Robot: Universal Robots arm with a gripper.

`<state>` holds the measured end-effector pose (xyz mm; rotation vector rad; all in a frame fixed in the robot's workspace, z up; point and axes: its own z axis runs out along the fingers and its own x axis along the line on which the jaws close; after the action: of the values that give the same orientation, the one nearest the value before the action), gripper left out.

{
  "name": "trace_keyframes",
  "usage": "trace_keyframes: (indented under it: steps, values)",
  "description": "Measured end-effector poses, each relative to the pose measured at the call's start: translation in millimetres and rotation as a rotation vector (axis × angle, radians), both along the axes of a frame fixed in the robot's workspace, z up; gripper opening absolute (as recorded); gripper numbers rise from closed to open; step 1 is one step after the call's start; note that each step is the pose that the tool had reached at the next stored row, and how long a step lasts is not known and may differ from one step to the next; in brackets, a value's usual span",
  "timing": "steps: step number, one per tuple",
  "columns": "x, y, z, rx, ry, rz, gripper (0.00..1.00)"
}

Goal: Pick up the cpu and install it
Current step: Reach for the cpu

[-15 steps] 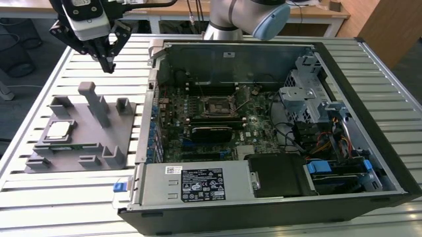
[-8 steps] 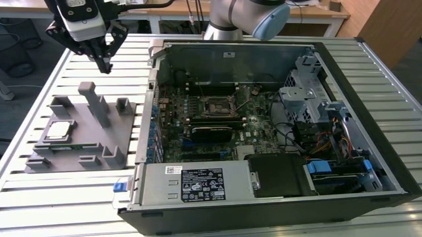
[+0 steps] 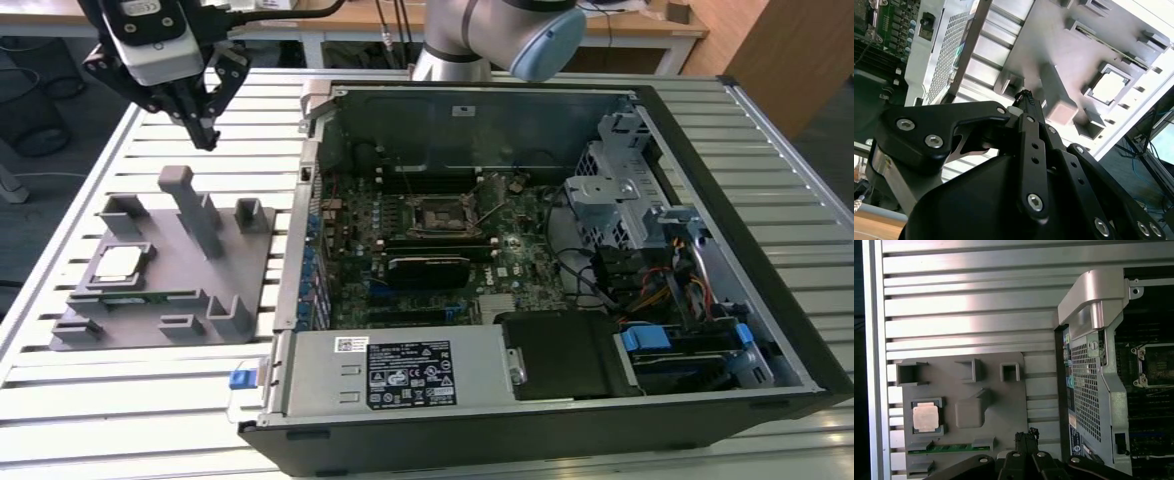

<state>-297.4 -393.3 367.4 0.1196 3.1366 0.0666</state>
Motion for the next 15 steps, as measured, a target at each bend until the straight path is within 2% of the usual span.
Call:
trace_keyframes:
  steps: [15]
  values:
    - [-12.6,0.0,-2.8,0.0000,0.0031,0.000,0.11]
